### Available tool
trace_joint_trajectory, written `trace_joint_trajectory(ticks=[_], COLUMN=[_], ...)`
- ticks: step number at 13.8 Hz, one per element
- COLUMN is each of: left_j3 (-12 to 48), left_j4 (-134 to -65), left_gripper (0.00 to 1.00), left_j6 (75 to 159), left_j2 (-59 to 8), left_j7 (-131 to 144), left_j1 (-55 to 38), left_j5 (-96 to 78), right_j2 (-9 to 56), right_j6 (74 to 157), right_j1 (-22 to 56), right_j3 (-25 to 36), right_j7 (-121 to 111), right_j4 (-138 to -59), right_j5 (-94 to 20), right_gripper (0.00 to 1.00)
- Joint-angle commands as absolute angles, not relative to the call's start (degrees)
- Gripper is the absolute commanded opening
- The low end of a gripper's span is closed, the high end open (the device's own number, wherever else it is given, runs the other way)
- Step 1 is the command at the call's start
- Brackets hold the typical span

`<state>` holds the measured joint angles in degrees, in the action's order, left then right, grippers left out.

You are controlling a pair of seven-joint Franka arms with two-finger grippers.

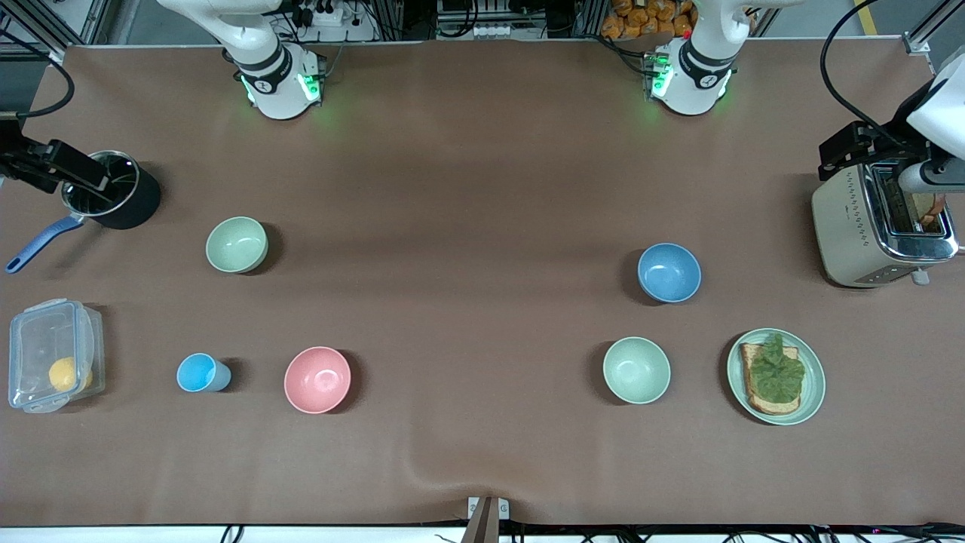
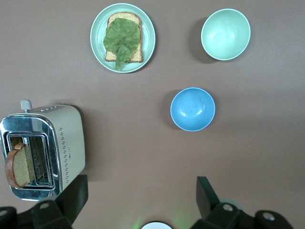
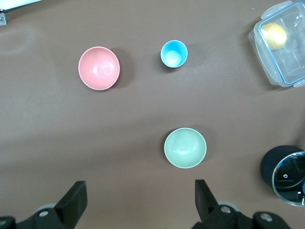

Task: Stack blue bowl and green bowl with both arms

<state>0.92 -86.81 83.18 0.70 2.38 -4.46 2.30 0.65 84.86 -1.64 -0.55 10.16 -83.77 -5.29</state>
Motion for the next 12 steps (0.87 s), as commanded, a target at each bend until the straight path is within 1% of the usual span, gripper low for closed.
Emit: trace_joint_trajectory(ticks=[1, 4, 12], left_j3=[1.05, 0.97, 1.05], left_j4=[-86.66, -86.22, -86.57], left_gripper=[1.0, 1.0, 1.0], left_j6=[82.18, 82.18, 82.18], left_j2=[1.4, 0.62, -0.61], left_j7=[1.94, 2.46, 2.29], left_j1=[-4.22, -4.22, -4.75], left_j5=[0.79, 0.79, 0.44], right_j2=[0.44, 0.7, 0.53], right_j6=[84.64, 85.34, 85.34], right_j1=[-1.84, -1.41, -1.23], right_j3=[-0.61, -1.49, -1.41], right_j7=[9.67, 9.93, 9.76], right_j4=[-83.85, -84.02, -85.17], right_j5=[-4.83, -4.05, -2.64], right_gripper=[1.0, 1.0, 1.0])
